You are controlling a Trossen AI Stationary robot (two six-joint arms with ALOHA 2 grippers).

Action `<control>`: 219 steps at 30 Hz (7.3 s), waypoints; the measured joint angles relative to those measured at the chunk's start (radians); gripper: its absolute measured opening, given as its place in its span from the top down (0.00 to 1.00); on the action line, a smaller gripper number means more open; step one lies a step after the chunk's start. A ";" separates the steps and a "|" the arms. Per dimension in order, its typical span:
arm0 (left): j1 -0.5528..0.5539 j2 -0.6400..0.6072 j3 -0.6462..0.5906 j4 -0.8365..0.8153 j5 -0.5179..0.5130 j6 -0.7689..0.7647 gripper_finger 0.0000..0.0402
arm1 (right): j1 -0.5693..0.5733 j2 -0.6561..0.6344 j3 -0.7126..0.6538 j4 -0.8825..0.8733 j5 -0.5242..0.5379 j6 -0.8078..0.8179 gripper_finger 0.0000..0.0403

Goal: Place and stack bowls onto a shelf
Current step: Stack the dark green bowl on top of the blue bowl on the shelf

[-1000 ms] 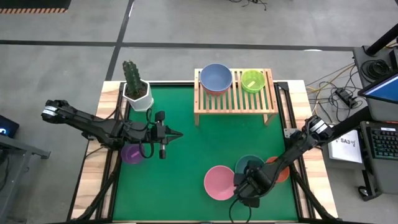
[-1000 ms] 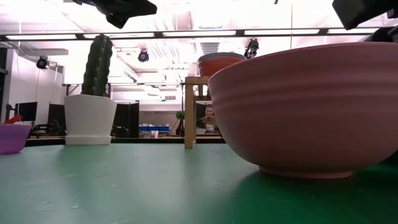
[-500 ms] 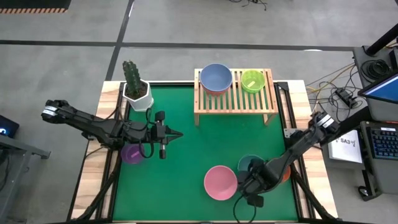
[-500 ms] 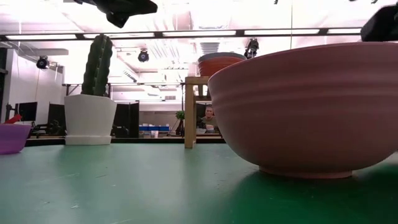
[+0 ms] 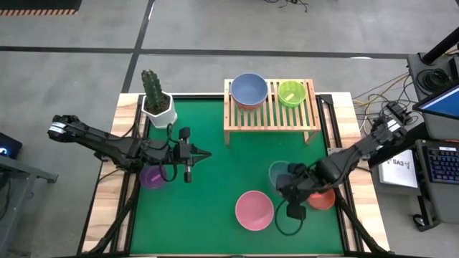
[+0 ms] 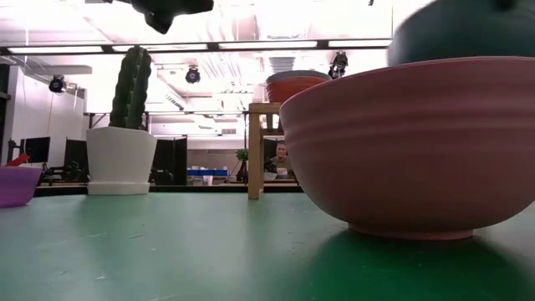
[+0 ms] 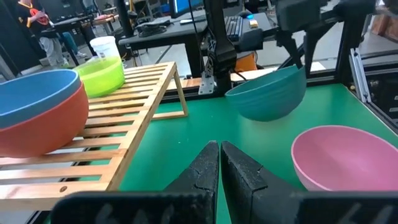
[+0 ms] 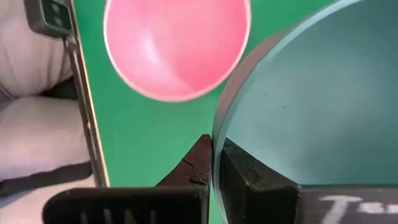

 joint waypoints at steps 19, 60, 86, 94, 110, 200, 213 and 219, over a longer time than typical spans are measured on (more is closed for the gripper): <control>0.001 0.000 0.000 0.072 -0.073 0.133 1.00 | -0.209 0.186 0.525 -0.084 0.080 -0.733 0.98; 0.001 0.000 0.000 0.027 -0.079 0.140 1.00 | -0.838 0.456 1.044 -0.493 0.155 -1.266 0.98; 0.001 0.000 0.000 0.027 -0.079 0.140 1.00 | -0.849 0.457 1.042 -0.466 0.113 -1.250 0.96; 0.001 0.000 0.000 0.028 -0.079 0.140 1.00 | -0.853 0.457 1.042 -0.452 0.130 -1.248 0.96; 0.001 0.000 0.000 0.028 -0.078 0.140 1.00 | -0.855 0.503 1.041 -0.422 0.190 -1.245 0.71; 0.001 0.000 -0.001 0.004 -0.078 0.140 1.00 | -0.949 0.147 0.121 0.834 -0.186 -0.795 0.98; 0.000 0.000 0.001 0.006 -0.078 0.140 1.00 | -0.949 0.010 -0.020 0.936 -0.178 -0.730 0.98; 0.000 0.000 0.002 0.006 -0.078 0.140 1.00 | -0.949 -0.044 -0.054 0.902 -0.096 -0.742 0.98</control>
